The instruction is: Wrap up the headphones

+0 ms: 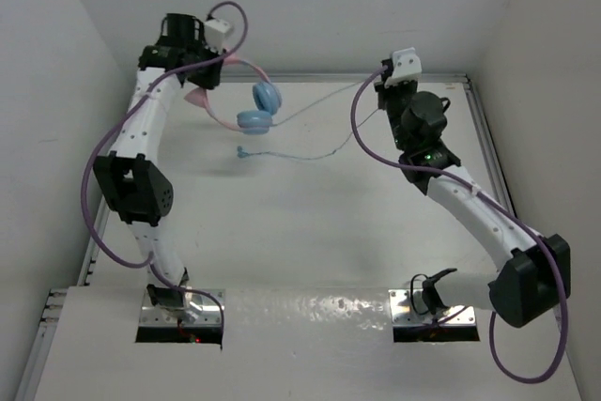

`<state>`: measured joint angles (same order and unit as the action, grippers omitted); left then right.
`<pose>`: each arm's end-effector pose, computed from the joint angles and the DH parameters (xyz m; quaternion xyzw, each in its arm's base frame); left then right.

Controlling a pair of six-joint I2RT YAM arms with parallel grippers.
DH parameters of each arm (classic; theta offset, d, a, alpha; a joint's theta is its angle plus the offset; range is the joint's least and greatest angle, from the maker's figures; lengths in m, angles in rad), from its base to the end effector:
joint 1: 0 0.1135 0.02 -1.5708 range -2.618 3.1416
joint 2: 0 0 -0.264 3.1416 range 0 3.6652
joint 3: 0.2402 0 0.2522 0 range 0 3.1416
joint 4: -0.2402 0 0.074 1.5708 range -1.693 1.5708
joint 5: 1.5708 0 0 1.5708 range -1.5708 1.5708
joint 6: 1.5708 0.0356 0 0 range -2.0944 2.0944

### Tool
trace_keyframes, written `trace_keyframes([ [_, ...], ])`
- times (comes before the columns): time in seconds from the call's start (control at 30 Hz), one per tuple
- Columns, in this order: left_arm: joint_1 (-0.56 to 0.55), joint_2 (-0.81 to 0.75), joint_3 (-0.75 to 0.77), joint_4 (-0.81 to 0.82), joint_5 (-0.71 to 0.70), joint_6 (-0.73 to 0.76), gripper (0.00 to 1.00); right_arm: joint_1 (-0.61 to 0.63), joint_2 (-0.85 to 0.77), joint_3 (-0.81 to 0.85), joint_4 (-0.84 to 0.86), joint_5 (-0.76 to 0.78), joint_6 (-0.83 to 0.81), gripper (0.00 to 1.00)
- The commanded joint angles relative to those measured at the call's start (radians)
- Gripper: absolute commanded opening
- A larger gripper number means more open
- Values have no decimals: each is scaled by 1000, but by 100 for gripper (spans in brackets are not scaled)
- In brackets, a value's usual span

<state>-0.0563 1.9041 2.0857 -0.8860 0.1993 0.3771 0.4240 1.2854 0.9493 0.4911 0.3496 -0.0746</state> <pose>0.4184 -0.0306 0.3957 0.2350 0.8730 -0.0224 0.4268 0.2811 0.1135 0.3593 -0.0299 0.6531 0.0187 0.7564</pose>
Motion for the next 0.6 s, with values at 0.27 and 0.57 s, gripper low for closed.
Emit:
trace_keyframes([
  [0.27,-351,46,-53,-20,3,204,0,-17,29,390,-158,-70,-369,0],
  [0.57,-490,32,-42,-39,-41,168,0,-31,69,447,-342,-118,-415,0],
])
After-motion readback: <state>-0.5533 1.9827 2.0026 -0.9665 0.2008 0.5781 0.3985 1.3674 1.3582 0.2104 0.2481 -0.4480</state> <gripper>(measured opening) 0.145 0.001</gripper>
